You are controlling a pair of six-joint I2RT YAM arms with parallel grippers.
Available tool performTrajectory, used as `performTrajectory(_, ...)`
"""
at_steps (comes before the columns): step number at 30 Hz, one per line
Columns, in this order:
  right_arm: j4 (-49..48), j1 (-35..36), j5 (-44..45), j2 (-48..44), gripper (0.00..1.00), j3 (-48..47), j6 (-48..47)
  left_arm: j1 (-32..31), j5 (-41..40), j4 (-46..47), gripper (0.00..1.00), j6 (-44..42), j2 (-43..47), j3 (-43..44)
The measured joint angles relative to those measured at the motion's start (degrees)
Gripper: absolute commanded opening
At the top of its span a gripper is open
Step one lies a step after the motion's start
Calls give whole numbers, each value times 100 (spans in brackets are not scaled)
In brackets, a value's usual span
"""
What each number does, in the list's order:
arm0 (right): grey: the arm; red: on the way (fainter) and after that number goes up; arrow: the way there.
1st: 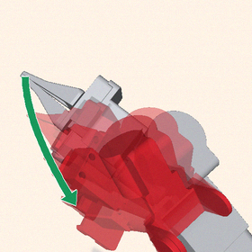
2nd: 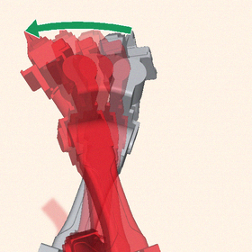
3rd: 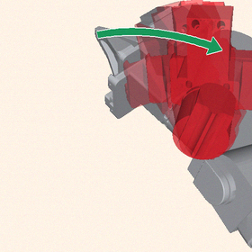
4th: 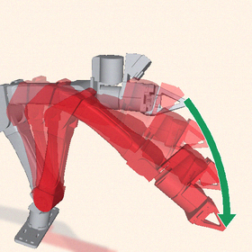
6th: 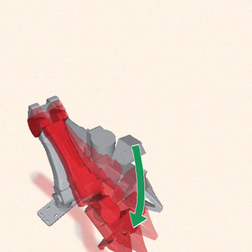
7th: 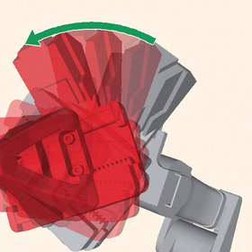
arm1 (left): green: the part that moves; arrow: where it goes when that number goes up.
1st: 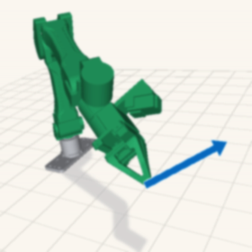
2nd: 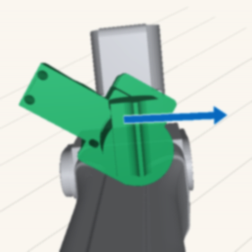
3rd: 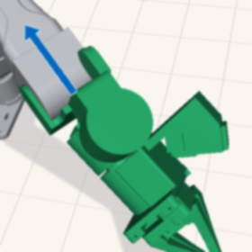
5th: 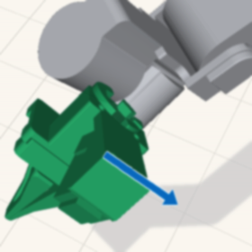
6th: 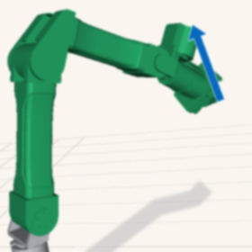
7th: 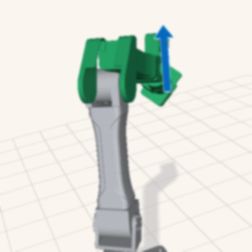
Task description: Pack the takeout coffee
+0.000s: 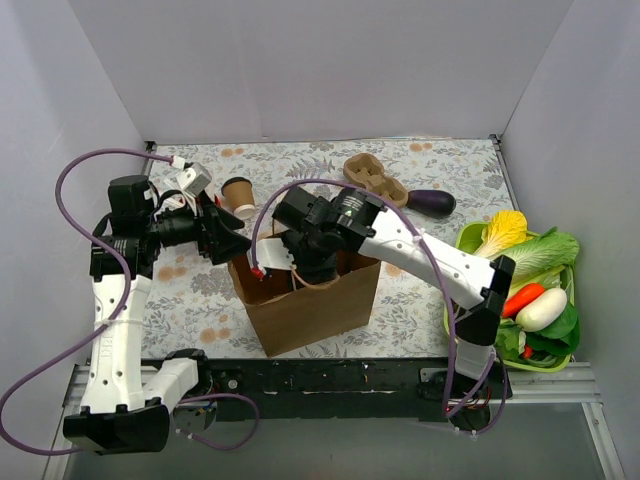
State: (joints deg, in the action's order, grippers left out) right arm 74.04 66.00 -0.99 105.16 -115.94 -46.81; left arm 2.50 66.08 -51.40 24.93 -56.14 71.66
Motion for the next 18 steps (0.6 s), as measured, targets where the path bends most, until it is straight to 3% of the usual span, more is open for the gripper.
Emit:
performTrajectory(7,-748,0,243,-922,66,234,-118,-181,105,-138,68,-66,-223,17)
performTrajectory(12,-1722,-9,295,-1873,56,957,-306,-623,96,-560,60,-417,-525,232)
performTrajectory(14,-2653,-48,380,-2555,50,1718,-330,-798,4,-623,56,-509,-605,269)
performTrajectory(18,-5073,-125,706,-4249,51,3744,-535,-1067,-323,-627,48,-595,-721,271)
